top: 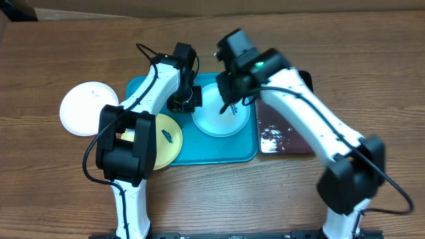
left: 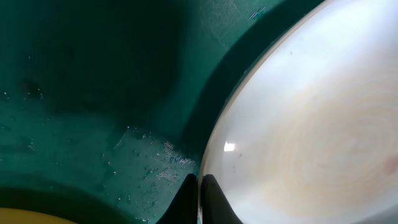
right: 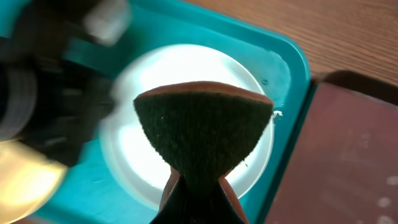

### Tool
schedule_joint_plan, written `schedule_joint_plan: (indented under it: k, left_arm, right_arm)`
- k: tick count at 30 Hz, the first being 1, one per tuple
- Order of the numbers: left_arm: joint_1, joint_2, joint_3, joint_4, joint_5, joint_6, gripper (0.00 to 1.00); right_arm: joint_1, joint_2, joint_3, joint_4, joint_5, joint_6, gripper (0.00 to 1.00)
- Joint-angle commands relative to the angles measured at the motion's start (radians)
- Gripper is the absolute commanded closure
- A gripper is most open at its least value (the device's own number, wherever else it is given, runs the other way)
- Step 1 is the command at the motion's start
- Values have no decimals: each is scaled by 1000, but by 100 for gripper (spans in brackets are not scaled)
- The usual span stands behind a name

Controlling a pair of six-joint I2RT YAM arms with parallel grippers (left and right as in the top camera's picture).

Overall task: Clean dirty plates on tray and stack at the side
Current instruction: 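Move the sponge over the light blue plate and scrub it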

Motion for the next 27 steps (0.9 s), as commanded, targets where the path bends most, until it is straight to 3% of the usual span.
schedule_joint_plan:
  k: [1,17,27]
  left_arm:
    - [0,16,-3,-4,-8,-2,96]
    - [0,16,-3,-3,-8,-3,96]
    - [0,16,-3,-3,-8,-2,96]
  right_arm:
    - [29,84,-12,7,230,5,96]
    - [31,231,-32,21,280,27,96]
    - [13,325,-40,44,204,91,96]
